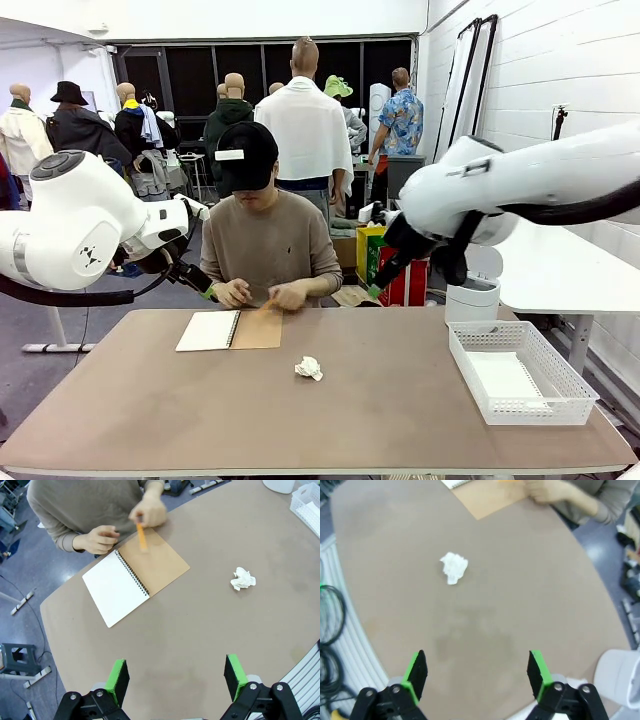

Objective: Sort the paper based on its condition.
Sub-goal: If a person hands you a paper, place it in the Organizing basket , and if it's crumpled, put it in the Trash can.

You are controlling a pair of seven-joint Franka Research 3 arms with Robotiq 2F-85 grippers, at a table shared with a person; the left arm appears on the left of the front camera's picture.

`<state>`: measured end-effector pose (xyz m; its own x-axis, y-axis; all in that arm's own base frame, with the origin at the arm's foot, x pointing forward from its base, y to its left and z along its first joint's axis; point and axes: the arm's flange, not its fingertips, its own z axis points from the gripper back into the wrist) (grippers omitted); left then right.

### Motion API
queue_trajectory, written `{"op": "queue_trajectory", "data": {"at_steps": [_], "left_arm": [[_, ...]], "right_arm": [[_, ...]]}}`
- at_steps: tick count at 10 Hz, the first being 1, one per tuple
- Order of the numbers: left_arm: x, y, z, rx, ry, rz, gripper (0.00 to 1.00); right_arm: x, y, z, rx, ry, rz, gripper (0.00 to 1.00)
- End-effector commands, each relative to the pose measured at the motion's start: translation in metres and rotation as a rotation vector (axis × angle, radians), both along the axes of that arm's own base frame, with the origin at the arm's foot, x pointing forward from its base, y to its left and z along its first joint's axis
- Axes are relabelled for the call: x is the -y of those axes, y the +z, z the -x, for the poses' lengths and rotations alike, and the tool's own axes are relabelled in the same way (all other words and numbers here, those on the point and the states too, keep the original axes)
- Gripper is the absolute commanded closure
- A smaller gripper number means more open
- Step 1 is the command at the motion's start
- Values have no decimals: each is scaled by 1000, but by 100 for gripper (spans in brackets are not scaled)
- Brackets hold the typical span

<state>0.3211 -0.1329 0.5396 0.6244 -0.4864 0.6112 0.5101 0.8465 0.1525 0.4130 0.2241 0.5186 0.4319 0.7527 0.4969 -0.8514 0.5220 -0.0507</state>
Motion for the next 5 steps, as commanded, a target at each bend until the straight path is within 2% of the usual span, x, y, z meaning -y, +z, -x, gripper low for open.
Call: {"op": "queue_trajectory", "data": {"at_steps": [1, 5], "left_arm": [[-1, 0, 0, -1, 2, 3, 0], [-1, 0, 0, -1, 2, 3, 0]], "right_arm": [[-25, -8, -25, 32, -41, 63, 0], [-59, -38, -43, -29, -7, 117, 0]]}}
